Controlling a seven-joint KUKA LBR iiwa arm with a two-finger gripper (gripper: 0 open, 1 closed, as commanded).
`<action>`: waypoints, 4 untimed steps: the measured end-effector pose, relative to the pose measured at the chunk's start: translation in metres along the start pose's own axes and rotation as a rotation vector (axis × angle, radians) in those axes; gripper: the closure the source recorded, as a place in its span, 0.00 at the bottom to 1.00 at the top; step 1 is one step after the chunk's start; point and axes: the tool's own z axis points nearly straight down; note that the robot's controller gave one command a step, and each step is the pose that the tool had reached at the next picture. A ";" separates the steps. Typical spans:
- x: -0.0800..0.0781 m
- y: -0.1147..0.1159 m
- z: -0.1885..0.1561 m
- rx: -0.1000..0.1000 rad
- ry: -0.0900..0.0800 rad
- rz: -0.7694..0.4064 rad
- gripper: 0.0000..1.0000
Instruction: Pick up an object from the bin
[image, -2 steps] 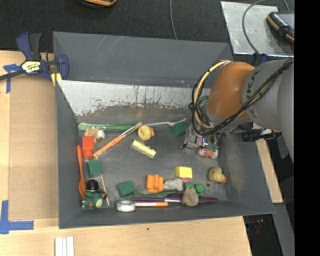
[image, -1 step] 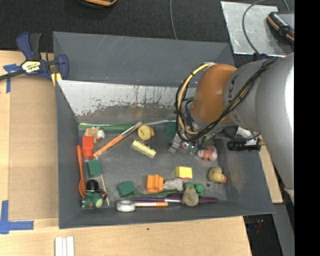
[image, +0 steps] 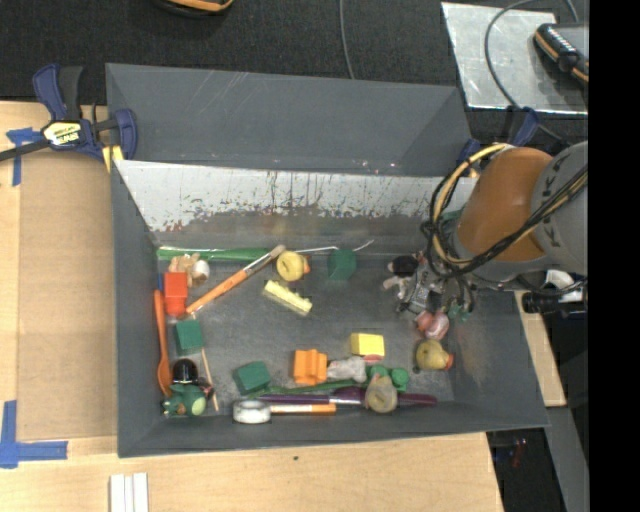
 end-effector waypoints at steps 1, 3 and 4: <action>0.000 0.000 0.000 0.000 0.000 -0.001 1.00; -0.009 -0.041 -0.008 -0.004 -0.002 0.192 1.00; -0.014 -0.014 0.002 -0.001 0.007 0.155 0.00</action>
Offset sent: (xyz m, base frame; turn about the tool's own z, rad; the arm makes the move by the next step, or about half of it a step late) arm -0.0008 -0.0382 0.0070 -0.0136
